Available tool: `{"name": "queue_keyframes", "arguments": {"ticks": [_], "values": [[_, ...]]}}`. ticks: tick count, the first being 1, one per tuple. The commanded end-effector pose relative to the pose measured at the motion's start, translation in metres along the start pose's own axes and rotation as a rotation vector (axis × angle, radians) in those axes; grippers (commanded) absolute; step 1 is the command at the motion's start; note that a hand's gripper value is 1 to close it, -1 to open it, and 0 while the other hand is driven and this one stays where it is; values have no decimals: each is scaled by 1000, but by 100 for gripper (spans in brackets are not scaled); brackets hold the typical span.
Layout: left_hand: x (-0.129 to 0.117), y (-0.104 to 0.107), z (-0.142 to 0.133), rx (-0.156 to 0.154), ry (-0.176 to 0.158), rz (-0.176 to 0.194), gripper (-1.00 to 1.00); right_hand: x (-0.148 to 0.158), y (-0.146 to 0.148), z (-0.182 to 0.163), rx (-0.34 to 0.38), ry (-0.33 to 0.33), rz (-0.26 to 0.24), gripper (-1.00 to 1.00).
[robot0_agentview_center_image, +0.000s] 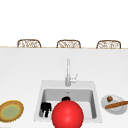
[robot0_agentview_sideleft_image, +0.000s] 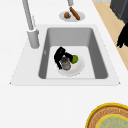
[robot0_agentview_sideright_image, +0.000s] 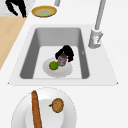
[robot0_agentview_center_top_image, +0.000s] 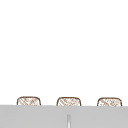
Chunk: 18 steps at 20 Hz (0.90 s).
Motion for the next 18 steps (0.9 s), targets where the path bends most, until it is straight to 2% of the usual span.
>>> {"name": "queue_keyframes", "arguments": {"ticks": [1,3,4,7,12,18], "values": [[0,0,0,0,0,0,0,1,-2,3,-15,9,-7,-100],[0,0,0,0,0,0,0,7,-13,15,-24,37,-17,-100],[0,0,0,0,0,0,0,7,-16,19,-21,30,-24,-100],[0,0,0,0,0,0,0,2,-26,34,1,33,-10,-100],[0,0,0,0,0,0,0,1,-35,48,41,3,16,-100],[0,0,0,0,0,0,0,-24,-46,78,23,2,20,-100]]}}
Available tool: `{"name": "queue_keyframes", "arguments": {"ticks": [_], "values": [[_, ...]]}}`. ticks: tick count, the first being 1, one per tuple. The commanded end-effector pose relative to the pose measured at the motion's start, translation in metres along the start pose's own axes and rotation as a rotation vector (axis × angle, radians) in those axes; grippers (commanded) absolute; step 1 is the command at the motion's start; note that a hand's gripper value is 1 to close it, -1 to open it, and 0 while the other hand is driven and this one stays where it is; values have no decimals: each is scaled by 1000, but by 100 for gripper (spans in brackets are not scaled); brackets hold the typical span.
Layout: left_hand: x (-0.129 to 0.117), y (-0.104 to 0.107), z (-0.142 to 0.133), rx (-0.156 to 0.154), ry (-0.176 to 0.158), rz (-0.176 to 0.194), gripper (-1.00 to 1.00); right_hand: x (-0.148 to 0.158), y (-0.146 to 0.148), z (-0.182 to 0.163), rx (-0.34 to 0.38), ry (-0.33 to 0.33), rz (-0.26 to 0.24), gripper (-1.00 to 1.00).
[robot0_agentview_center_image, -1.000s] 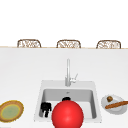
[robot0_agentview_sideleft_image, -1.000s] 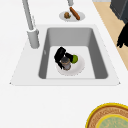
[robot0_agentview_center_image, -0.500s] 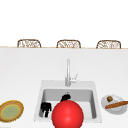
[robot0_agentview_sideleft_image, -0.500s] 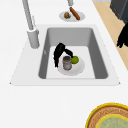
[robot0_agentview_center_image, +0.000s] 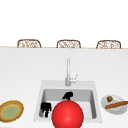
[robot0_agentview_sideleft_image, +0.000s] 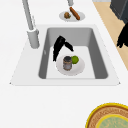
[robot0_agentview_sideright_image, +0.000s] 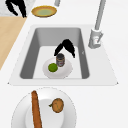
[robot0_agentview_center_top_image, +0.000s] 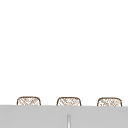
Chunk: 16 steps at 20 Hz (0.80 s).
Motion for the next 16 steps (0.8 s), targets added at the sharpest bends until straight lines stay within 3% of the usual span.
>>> {"name": "queue_keyframes", "arguments": {"ticks": [1,10,16], "values": [[0,0,0,0,0,0,0,-21,-5,24,0,15,-1,-100],[0,0,0,0,0,0,0,-61,-21,88,-7,23,-23,-100],[0,0,0,0,0,0,0,-60,-32,101,-34,144,-85,-100]]}}
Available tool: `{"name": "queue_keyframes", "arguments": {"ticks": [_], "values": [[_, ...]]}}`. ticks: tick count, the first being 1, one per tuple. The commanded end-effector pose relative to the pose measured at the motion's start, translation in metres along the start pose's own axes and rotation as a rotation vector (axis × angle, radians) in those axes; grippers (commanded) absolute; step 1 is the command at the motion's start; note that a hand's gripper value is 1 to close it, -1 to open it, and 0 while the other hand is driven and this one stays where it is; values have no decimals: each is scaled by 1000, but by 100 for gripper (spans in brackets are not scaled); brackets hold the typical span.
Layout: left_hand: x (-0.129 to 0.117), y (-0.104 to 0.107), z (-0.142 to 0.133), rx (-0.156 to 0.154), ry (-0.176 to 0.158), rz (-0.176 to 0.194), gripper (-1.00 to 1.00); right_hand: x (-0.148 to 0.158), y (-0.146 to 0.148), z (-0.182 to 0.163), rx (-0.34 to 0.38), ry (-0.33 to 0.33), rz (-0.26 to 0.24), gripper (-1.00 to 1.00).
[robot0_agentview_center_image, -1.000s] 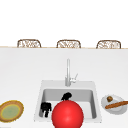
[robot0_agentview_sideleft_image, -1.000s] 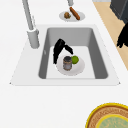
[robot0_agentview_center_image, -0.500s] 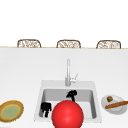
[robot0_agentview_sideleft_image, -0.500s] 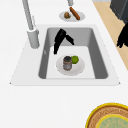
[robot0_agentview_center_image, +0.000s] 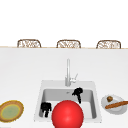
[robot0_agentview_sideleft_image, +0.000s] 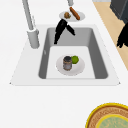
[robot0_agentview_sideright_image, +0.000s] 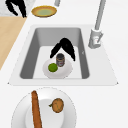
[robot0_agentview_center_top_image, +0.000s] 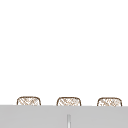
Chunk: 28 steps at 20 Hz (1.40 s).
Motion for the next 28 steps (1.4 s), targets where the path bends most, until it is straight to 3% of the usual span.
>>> {"name": "queue_keyframes", "arguments": {"ticks": [1,6,10,15,23,28], "values": [[0,0,0,0,0,0,0,2,-5,7,-32,73,-96,-100],[0,0,0,0,0,0,0,-4,-9,15,-41,158,-79,-100],[0,0,0,0,0,0,0,-17,-1,36,-50,138,-27,-100],[0,0,0,0,0,0,0,-29,4,53,-74,152,-30,-100],[0,0,0,0,0,0,0,-50,43,93,-91,126,6,-100],[0,0,0,0,0,0,0,-58,65,113,-116,115,-9,-100]]}}
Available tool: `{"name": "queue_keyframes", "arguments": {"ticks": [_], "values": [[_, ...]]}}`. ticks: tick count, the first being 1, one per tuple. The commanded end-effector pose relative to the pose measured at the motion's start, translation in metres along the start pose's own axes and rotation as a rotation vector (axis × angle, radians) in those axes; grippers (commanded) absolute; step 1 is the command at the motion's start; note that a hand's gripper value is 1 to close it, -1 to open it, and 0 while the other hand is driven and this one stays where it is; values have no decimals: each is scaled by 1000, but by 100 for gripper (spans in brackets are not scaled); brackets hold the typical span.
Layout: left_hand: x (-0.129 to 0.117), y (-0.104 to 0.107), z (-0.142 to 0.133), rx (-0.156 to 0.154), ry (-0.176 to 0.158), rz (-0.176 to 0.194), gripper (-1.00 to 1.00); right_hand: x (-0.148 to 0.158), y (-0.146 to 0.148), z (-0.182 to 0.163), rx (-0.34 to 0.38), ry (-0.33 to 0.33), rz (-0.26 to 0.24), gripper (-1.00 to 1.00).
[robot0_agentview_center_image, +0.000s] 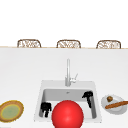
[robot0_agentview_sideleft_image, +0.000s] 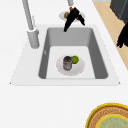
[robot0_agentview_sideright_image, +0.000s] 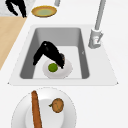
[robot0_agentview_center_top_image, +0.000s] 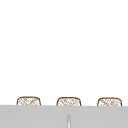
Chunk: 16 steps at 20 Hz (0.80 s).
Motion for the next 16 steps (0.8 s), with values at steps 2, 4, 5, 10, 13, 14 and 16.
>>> {"name": "queue_keyframes", "arguments": {"ticks": [2,4,5,10,13,14,16], "values": [[0,0,0,0,0,0,0,-8,19,23,-20,-1,-46,-100],[0,0,0,0,0,0,0,-10,25,39,-10,-7,-54,-100],[0,0,0,0,0,0,0,-11,27,48,-10,-12,-59,-100],[0,0,0,0,0,0,0,-19,32,97,-10,-39,-59,-100],[0,0,0,0,0,0,0,-25,42,115,-27,-31,-49,-100],[0,0,0,0,0,0,0,-26,45,122,-36,-33,-49,-100],[0,0,0,0,0,0,0,-26,49,139,-33,-44,-65,-100]]}}
